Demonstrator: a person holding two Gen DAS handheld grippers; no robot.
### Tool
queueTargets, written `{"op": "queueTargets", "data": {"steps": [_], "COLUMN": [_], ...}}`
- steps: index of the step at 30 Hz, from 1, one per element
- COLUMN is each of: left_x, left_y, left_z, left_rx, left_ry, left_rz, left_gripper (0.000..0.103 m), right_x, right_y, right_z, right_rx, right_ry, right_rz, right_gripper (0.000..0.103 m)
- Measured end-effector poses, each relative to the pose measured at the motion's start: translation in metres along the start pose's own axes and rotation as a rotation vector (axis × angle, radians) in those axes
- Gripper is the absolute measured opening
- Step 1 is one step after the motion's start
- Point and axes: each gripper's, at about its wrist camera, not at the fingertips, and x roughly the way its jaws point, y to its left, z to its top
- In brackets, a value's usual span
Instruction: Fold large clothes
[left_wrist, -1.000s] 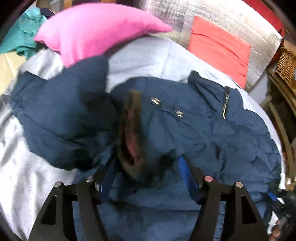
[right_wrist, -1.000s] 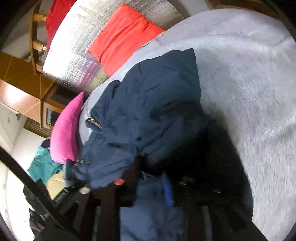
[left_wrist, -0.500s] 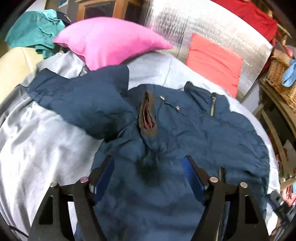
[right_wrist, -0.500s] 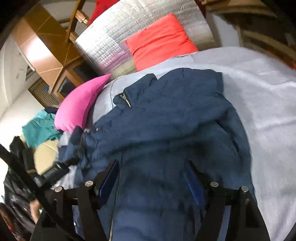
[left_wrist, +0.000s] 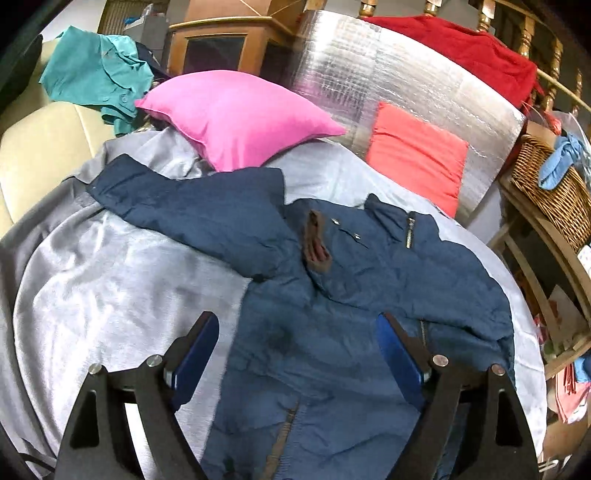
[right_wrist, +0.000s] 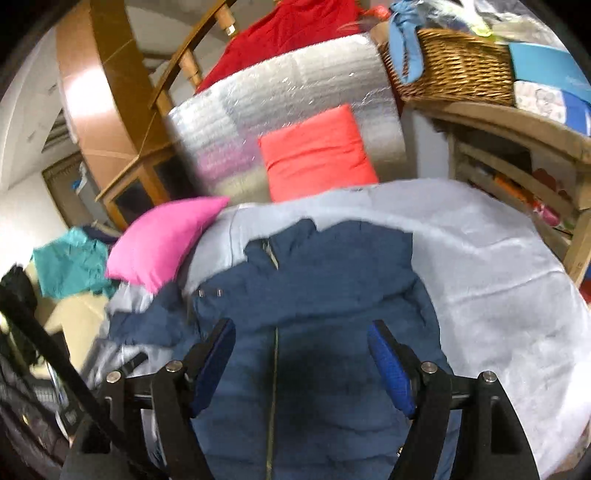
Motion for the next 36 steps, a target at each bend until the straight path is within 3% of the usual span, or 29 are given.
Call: {"op": "queueTargets", "data": {"steps": [4,9,15,20,24,28,30,36], "left_x": [0.005,-0.002,-0.002,-0.002,0.003,0.010,0.018,0.090], "left_y": [0.015,0.053,0.115,0.157,0.189,0.213,0.217,0.226], "left_z": [0.004,0.015,0.036,0.045,0.046,0.051,0.062,0.105], "left_rx": [-0.024,-0.128,-0.302,-0.407,-0.494,-0.593,-0.625,-0.683], "left_ry": [0.023,0.007,0.017,-0.005,0.008,0.019,-0.005,0.055], "left_rz": [0.033,0.033,0.068,0.105,0.094,0.117,0.163,0.155], "left_gripper": [0.087,0.087,0.087,0.087,0.087,0.087,0.087,0.085], "right_x": [0.001,0.037,0.074,0.098,0.140,0.162,0.174,0.210], "right_y": [0.015,0.033,0.078,0.120,0.130,0.131,0.129,0.126], "right_z": [0.022,0.037,0.035,0.030,0.014,0.003,-0.001,-0.023], "right_rx": [0.014,0.034,0.068,-0.033,-0.071,-0.042,-0.025,-0.071], "right_ry": [-0.016,0.054,0.111,0.106,0.204,0.219,0.242,0.296], "right_rz": [-0.003,-0.011,0.085,0.218,0.241,0.284,0.313,0.344], "right_gripper": [0.077,0.077,0.077,0.077,0.077,0.077,0.077,0.077]}}
